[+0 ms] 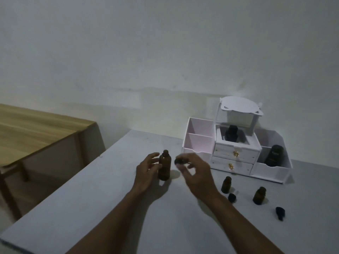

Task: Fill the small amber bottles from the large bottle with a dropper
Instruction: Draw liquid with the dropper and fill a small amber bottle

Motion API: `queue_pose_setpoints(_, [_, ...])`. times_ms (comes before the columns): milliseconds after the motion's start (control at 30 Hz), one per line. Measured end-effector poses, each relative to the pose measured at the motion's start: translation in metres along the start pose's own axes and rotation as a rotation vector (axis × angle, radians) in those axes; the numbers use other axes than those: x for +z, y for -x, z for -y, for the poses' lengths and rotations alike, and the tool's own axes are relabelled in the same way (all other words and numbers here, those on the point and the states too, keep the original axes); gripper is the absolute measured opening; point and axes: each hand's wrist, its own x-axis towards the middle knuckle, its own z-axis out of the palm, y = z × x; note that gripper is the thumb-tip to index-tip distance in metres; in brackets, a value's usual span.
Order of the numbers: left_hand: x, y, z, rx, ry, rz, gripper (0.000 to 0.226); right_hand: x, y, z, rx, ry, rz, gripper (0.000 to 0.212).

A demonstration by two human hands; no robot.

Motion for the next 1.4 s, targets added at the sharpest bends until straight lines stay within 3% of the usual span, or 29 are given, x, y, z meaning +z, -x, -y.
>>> queue_pose_setpoints(167, [0.005,-0.011,0.008,0.016,0.025,0.023,0.044,-0.017,-0.037,0.010,0.144,-0.281,-0.325,0.014])
queue_pose_setpoints(300, [0.011,-0.013,0.014,0.022,0.045,0.057,0.044,-0.018,-0.053,0.015,0.194,-0.492,-0.431,0.016])
queue_pose_setpoints(700, [0.010,-0.022,0.021,0.020,-0.039,0.079,0.042,0.006,-0.058,0.011,0.218,-0.500,-0.402,0.014])
queue_pose_setpoints(1167, [0.012,-0.020,0.020,-0.046,0.036,0.115,0.035,0.031,-0.071,0.020,0.144,-0.216,-0.310,0.006])
queue_pose_setpoints(1400, [0.011,-0.015,0.016,-0.037,0.044,0.106,0.033,0.051,-0.062,0.002,0.228,-0.120,-0.191,0.014])
